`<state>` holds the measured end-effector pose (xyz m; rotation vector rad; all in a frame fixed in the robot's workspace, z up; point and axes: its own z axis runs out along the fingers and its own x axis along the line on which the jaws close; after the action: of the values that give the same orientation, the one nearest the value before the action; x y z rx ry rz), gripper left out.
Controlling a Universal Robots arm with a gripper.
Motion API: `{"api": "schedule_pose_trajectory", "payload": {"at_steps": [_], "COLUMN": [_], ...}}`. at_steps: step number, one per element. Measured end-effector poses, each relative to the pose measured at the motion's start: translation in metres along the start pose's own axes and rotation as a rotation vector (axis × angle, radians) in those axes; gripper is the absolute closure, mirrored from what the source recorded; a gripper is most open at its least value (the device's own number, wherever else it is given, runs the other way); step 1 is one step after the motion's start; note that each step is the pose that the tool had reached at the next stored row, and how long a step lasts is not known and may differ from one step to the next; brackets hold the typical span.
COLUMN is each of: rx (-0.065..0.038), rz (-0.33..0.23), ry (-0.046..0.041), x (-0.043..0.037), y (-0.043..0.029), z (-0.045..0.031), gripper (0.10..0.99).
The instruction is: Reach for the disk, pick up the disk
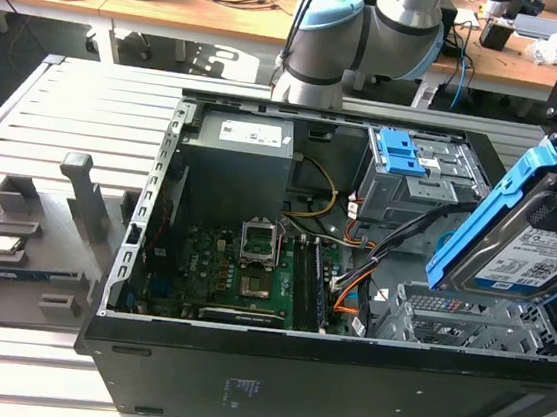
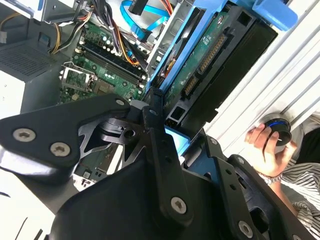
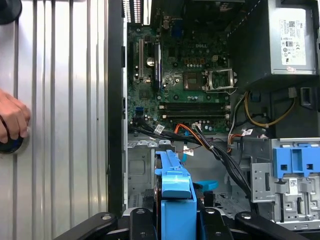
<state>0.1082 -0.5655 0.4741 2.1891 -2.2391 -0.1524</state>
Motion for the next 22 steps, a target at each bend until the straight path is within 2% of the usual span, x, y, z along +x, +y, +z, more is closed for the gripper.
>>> {"api": "schedule_pose_trajectory", "payload": {"at_steps": [15,22], "rx": [0.000,0.000], "rz": [0.000,0.000], "ry": [0.0001,0.0001], "x": [0.0005,0.0009], "y": [-0.0006,-0.0010], "z": [0.0079,0.0138], "gripper": [0.722,0.722]}}
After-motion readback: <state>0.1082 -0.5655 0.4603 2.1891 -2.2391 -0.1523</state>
